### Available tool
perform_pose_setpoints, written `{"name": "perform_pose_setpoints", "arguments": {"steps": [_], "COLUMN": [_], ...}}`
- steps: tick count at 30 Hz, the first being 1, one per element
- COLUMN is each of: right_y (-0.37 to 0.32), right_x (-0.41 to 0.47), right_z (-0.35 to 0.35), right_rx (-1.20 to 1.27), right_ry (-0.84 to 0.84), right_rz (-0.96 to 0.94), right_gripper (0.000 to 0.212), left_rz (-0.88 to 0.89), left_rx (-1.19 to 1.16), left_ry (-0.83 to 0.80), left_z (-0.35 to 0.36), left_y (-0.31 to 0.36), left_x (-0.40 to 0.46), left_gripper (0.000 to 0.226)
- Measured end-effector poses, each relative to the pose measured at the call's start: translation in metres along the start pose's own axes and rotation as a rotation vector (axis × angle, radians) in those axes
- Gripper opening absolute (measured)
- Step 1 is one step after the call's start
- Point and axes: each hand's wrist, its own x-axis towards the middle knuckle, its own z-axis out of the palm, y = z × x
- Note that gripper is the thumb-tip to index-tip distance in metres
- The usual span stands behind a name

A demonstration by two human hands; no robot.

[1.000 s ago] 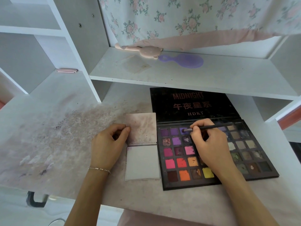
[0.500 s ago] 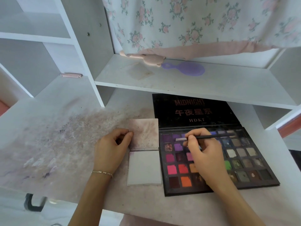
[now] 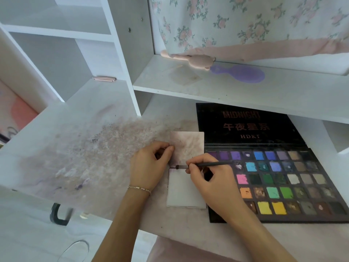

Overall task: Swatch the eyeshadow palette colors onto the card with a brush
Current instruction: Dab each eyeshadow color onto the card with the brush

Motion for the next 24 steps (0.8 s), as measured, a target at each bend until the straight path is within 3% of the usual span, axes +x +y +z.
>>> {"name": "perform_pose_setpoints", "arguments": {"steps": [24], "right_y": [0.0015], "right_x": [0.0027], "right_z": [0.0002], "right_rx": [-0.063], "right_ry": [-0.066], "right_rz": [0.069], "right_gripper": [0.013], "left_rz": [-0.003], "left_rx": [0.029], "left_ry": [0.007], "left_z": [-0.0009], "left_y": [0.0006], "left_x": [0.0005], "left_gripper": [0.008]}}
